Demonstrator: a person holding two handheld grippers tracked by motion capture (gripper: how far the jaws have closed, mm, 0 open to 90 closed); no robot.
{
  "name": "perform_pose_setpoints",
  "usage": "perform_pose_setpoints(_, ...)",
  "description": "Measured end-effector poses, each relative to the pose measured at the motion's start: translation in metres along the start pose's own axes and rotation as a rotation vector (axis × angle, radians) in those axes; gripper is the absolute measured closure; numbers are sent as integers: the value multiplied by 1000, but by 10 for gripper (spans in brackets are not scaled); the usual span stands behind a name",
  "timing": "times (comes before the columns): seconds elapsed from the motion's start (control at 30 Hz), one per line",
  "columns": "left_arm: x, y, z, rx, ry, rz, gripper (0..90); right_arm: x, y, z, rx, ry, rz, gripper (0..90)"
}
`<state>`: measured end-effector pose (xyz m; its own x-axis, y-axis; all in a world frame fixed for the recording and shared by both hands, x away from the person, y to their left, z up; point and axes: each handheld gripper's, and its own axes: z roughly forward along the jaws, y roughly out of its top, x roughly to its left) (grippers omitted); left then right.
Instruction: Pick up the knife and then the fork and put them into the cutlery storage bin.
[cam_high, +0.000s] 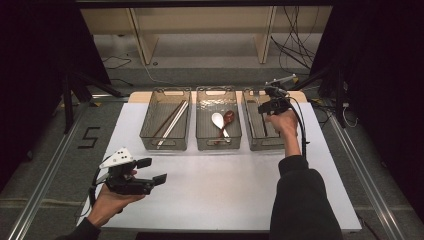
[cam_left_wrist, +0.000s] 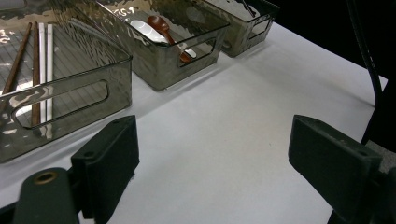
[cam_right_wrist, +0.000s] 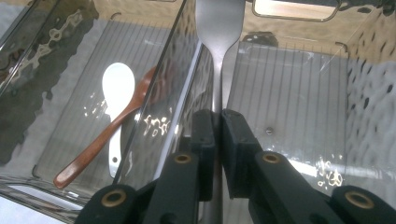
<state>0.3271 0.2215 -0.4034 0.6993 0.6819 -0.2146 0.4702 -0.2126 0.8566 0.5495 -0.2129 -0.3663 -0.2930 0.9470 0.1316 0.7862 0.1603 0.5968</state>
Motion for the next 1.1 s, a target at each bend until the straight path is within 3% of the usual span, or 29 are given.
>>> perform_pose_setpoints(0.93, 0, 0, 0, 0, 1, -3, 156, -4, -12, 15, 44, 17, 58, 833)
perform_pose_setpoints(1.1, 0, 0, 0, 4, 1, 1, 156, -5, -11, 13, 36, 31, 73, 753)
